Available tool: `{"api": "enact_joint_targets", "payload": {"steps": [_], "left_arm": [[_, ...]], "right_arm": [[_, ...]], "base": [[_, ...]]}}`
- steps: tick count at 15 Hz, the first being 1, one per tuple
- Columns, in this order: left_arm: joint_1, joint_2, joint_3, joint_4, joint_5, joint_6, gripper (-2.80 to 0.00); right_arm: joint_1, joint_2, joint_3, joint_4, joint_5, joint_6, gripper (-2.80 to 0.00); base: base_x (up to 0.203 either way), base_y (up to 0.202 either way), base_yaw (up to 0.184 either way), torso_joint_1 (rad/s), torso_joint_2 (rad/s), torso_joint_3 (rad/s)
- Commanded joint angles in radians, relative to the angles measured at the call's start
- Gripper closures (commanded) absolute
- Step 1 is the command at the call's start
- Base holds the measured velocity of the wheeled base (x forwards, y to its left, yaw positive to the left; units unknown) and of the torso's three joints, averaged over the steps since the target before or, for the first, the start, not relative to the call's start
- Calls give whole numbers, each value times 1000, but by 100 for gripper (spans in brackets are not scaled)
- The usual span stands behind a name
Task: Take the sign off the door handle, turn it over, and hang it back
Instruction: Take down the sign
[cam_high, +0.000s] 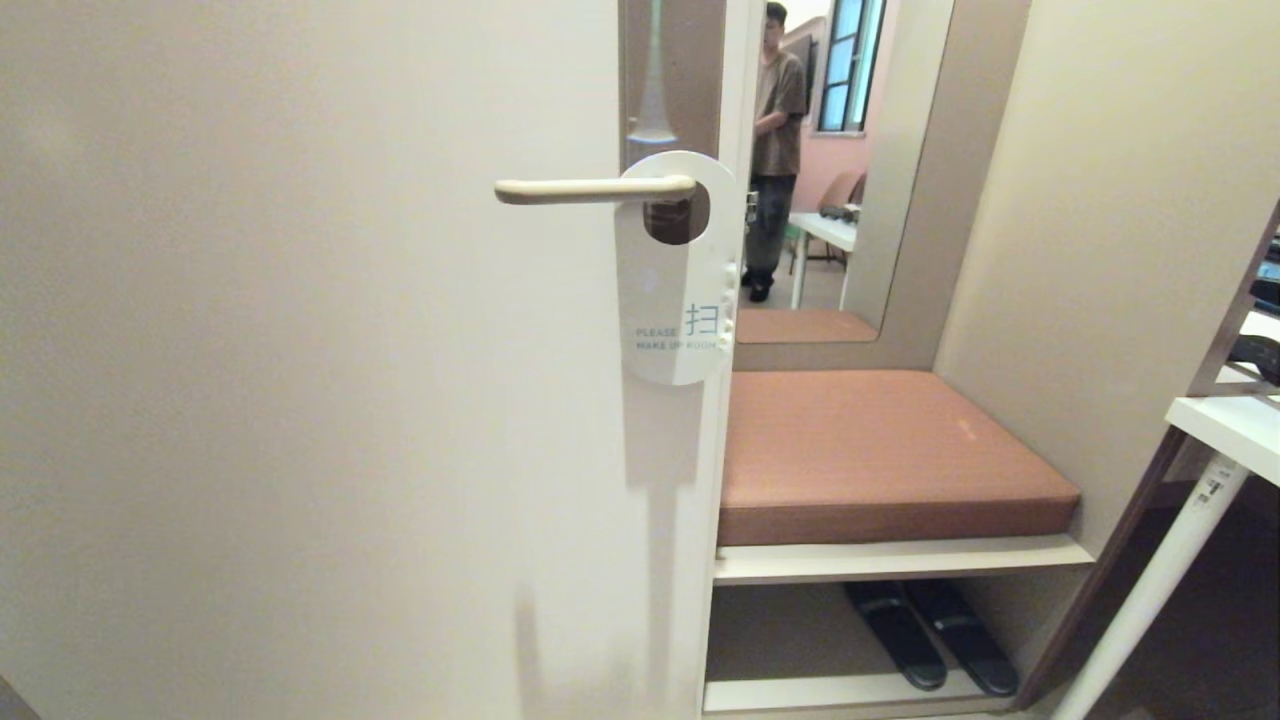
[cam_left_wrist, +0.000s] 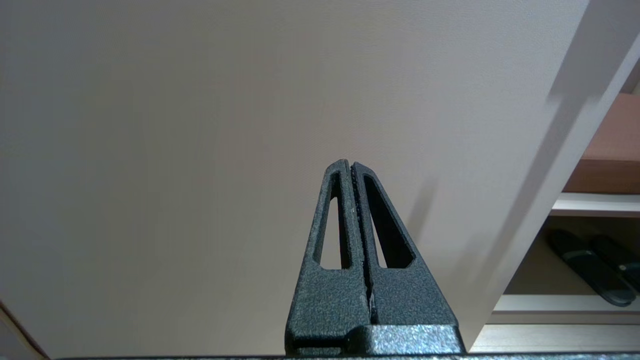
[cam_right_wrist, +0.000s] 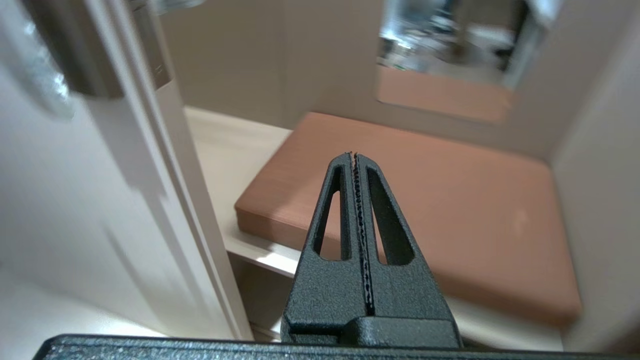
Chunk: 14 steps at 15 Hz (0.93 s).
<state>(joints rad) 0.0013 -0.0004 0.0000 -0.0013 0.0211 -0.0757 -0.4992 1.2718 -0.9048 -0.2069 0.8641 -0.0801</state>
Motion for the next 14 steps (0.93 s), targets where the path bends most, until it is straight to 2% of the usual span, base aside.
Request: {"api": "enact_joint_targets", "payload": {"steps": [1,3,4,10,14], "left_arm": [[0,0,0,0,0,-1,0],[0,0,0,0,0,-1,0],[0,0,0,0,0,-1,0],[0,0,0,0,0,-1,0],[0,0,0,0,0,-1,0]], "right_arm": [[-18,104,-8,-36,74,-22,0],[-4,142,-6,-62,159,-80,0],[22,149,-5,-63,173,-101,0],[207,181,-5,-74,178,-145,0],[306,236,-10,-156,173,-150,0]], "base": [[0,0,0,0,0,0],[0,0,0,0,0,0],[0,0,0,0,0,0],[0,0,0,0,0,0],[0,0,0,0,0,0]]}}
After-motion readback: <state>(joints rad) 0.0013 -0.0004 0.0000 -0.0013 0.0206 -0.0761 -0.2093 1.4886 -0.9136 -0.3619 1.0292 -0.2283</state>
